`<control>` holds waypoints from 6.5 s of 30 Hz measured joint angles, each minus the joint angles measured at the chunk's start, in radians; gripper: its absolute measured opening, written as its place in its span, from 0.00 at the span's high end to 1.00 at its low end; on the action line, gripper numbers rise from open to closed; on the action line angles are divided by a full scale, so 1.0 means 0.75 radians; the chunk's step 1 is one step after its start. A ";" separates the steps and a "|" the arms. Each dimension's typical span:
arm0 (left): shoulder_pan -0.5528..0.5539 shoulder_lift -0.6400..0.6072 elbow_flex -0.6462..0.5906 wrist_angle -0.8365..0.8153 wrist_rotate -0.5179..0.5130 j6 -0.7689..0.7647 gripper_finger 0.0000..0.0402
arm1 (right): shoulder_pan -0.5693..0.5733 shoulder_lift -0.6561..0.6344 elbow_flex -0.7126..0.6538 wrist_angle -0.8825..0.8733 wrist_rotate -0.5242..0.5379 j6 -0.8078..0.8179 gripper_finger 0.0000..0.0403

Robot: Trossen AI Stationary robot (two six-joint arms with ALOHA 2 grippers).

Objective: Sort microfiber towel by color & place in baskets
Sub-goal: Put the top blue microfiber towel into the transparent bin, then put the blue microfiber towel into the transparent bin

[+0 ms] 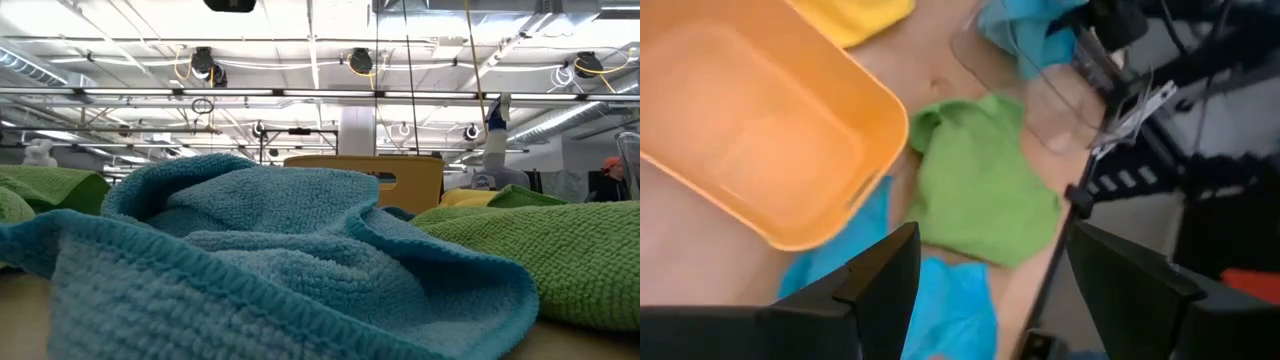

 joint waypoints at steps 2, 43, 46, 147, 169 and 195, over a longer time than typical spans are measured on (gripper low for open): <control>-0.011 0.011 0.000 0.044 -0.005 -0.053 0.36 | 0.000 -0.001 0.005 -0.003 -0.035 0.000 0.47; -0.217 0.230 0.001 -0.170 0.010 -0.199 0.26 | -0.004 -0.134 0.794 -0.633 0.638 0.100 0.39; -0.233 0.301 0.001 -0.166 0.052 -0.194 0.17 | -0.004 -0.133 0.794 -0.623 0.648 0.111 0.39; 0.057 0.119 0.131 0.526 0.306 0.006 0.96 | -0.132 0.410 1.439 0.060 1.024 -0.662 0.02; -0.034 0.119 0.131 0.658 0.480 0.146 0.95 | -0.230 0.831 1.743 -0.220 0.841 -0.551 0.45; -0.140 0.063 0.132 0.583 0.467 0.153 0.59 | -0.237 0.639 1.743 -0.299 0.543 -0.415 0.98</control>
